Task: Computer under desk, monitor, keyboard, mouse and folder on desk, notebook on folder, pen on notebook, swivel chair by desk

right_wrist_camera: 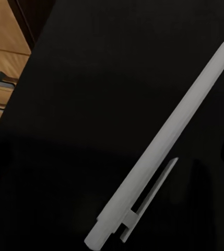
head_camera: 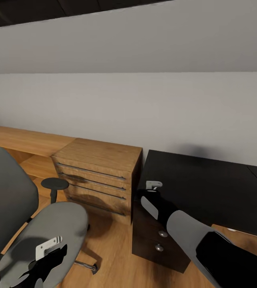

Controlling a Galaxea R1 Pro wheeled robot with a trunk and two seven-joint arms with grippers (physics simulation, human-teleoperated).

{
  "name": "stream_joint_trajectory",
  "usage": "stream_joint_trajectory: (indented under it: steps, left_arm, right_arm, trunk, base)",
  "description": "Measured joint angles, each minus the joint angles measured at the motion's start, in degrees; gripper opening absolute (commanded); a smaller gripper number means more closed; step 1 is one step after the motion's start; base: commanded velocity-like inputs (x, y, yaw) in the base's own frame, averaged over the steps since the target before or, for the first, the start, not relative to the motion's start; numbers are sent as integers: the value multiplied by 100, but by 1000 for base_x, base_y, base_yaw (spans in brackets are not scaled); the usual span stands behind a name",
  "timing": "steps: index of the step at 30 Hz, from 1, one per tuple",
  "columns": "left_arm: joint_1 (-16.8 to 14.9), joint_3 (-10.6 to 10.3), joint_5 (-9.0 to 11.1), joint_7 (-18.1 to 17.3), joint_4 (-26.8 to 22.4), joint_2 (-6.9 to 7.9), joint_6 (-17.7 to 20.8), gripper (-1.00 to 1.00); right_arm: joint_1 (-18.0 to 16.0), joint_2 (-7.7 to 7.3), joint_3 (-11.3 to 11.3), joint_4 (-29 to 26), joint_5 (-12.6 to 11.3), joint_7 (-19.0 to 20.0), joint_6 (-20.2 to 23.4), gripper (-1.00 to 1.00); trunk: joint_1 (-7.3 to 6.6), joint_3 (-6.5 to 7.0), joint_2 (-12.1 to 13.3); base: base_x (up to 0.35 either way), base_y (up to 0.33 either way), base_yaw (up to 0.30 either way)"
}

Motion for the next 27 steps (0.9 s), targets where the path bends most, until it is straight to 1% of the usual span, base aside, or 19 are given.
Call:
stream_joint_trajectory:
  steps: [15, 19, 27]
  left_arm:
    - [0, -5, -5, 0, 1, -1, 0, 100]
    - [0, -5, -6, 0, 1, -1, 0, 100]
    - [0, -6, -6, 0, 1, -1, 0, 100]
  right_arm:
    - [0, 0, -19, -1, -10, -137, 69, 100]
    - [0, 0, -62, -1, -11, -222, 101, 100]
    - [0, 0, -149, 0, -9, -249, 220, 100]
  trunk:
    - [0, 0, 0]
    - [0, 0, 0]
    - [0, 0, 0]
  base:
    - [0, 0, 0]
    - [0, 0, 0]
    - [0, 0, 0]
